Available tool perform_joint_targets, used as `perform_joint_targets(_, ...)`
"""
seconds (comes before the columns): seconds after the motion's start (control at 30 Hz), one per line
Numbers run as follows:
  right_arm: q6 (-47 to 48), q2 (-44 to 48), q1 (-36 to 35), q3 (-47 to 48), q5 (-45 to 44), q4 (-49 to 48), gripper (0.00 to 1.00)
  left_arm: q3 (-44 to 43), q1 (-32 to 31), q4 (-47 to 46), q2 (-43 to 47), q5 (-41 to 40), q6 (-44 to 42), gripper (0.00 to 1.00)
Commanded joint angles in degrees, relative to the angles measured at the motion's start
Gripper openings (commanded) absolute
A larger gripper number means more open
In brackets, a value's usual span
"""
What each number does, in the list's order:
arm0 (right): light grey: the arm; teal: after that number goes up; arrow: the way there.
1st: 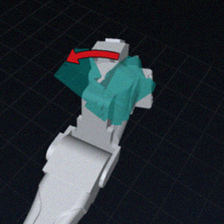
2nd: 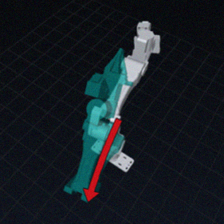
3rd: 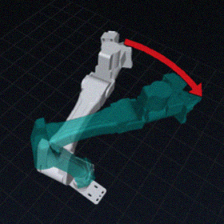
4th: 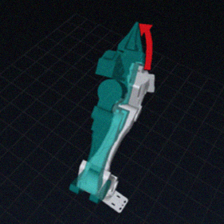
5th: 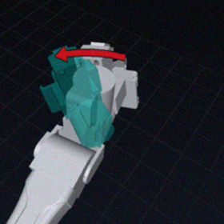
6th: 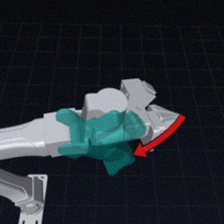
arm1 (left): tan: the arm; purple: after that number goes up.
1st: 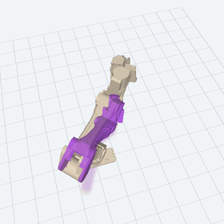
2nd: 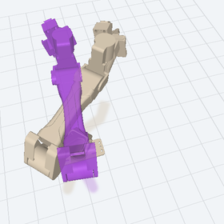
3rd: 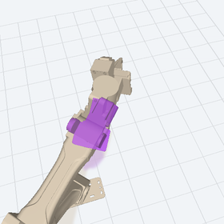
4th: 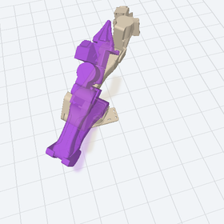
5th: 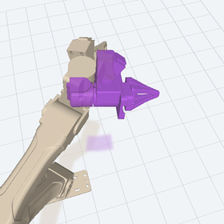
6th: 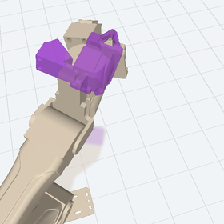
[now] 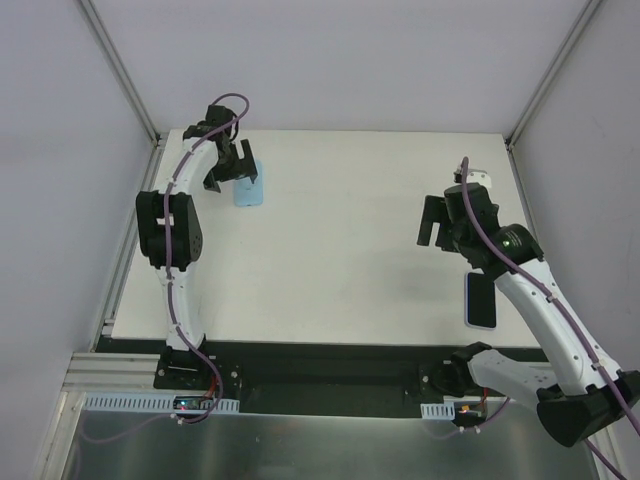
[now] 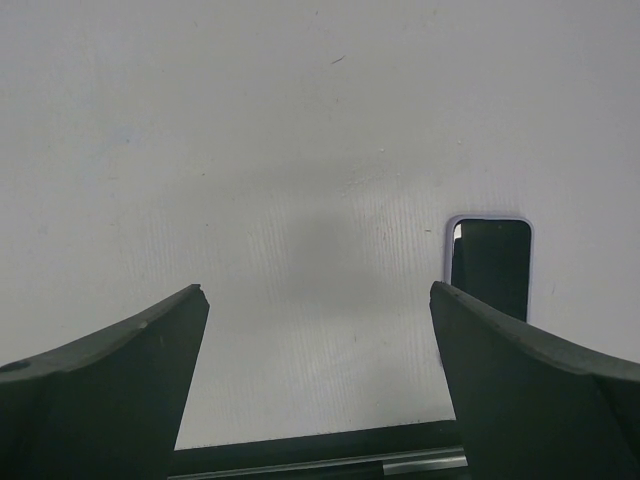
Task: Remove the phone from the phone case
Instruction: Pick up the phone at the center of the board.
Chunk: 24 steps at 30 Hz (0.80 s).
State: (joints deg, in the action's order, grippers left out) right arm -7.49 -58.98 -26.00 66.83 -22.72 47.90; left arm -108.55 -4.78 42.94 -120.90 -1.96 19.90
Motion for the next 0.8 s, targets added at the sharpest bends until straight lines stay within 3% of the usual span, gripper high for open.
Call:
perform_joint_targets(0.0,-1.6,-1.3,0.1,-0.3,1.3,-2.0,0.96,-7.3,0.0,2.8,-5.1,-0.9,-2.5,0.99)
perform_joint_targets(0.27,-1.9,-5.0,-0.2,0.8,2.6,-2.9,0.96,-13.6,-1.2,2.9,-12.2,-2.0,-5.9,0.99)
perform_joint_targets(0.77,-1.3,-6.4,-1.2,0.5,4.1,-3.6,0.96,-16.1,-3.9,3.0,-17.4,-6.9,-6.2,0.99)
